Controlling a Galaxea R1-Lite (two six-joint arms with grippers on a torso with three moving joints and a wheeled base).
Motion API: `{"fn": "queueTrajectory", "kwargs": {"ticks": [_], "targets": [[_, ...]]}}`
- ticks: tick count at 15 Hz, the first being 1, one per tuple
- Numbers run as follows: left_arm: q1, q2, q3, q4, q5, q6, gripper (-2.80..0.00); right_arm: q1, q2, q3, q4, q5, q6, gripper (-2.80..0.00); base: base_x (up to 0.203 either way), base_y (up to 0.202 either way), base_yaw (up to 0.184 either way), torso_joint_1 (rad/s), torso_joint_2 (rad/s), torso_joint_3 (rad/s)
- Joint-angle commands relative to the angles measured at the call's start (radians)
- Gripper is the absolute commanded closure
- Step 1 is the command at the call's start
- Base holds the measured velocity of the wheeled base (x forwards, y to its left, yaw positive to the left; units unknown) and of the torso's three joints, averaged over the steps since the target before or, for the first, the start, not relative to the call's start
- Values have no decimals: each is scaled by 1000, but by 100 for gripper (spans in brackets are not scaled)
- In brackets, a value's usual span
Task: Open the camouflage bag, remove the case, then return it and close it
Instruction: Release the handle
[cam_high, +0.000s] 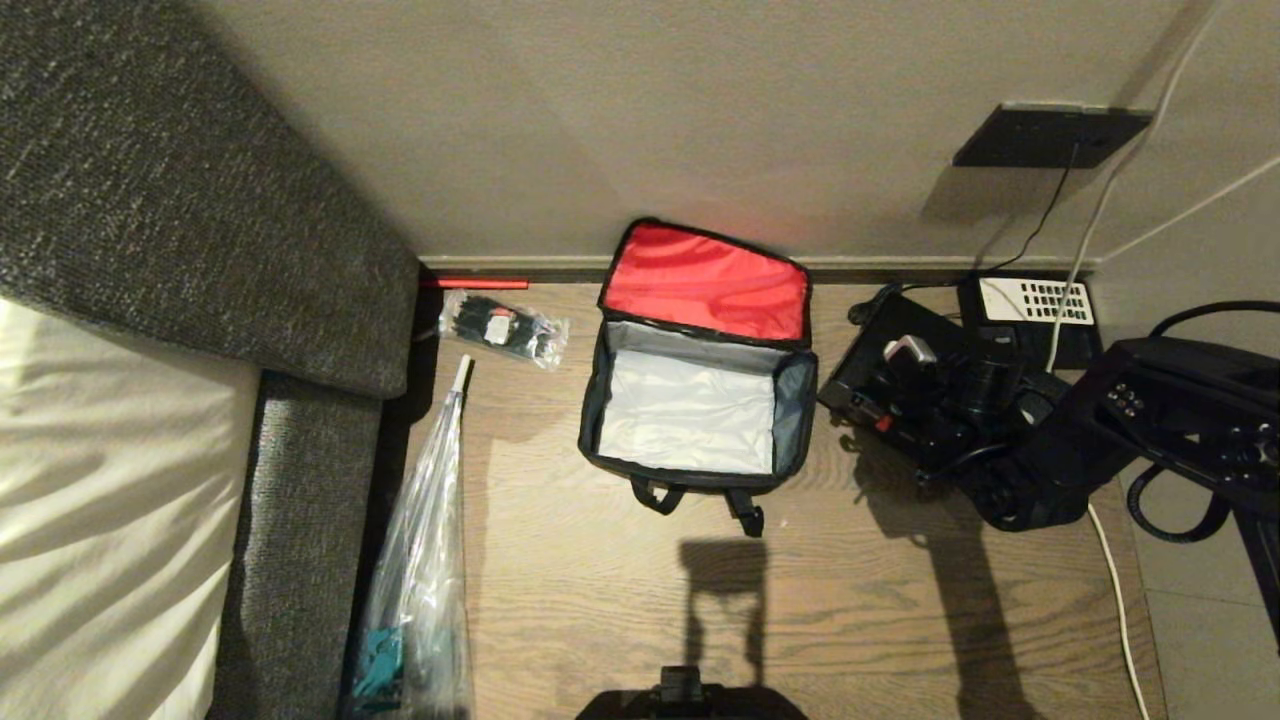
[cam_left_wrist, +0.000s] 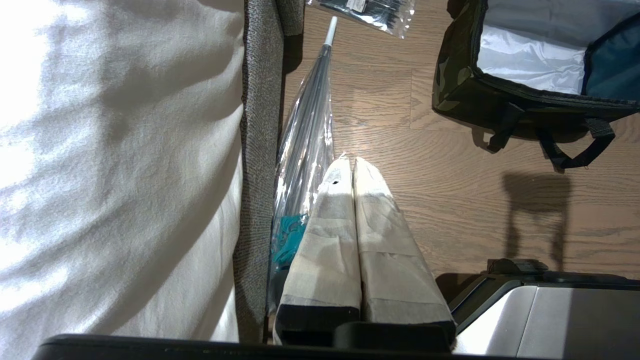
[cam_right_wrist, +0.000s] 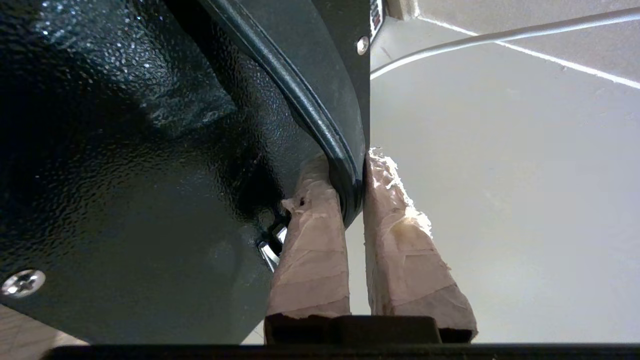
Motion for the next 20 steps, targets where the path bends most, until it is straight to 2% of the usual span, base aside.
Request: {"fn": "queueTrajectory", "kwargs": {"ticks": [1, 10, 20], "targets": [[0, 0, 0, 0, 0, 0, 0, 3, -24, 11, 18, -4, -4, 0, 0, 0, 0, 0, 0, 0], [0, 0, 0, 0, 0, 0, 0, 56, -144, 96, 80, -4, 17, 0, 0, 0, 0, 0, 0, 0], [0, 0, 0, 0, 0, 0, 0, 74, -48, 79, 107, -4, 39, 0, 0, 0, 0, 0, 0, 0]]}}
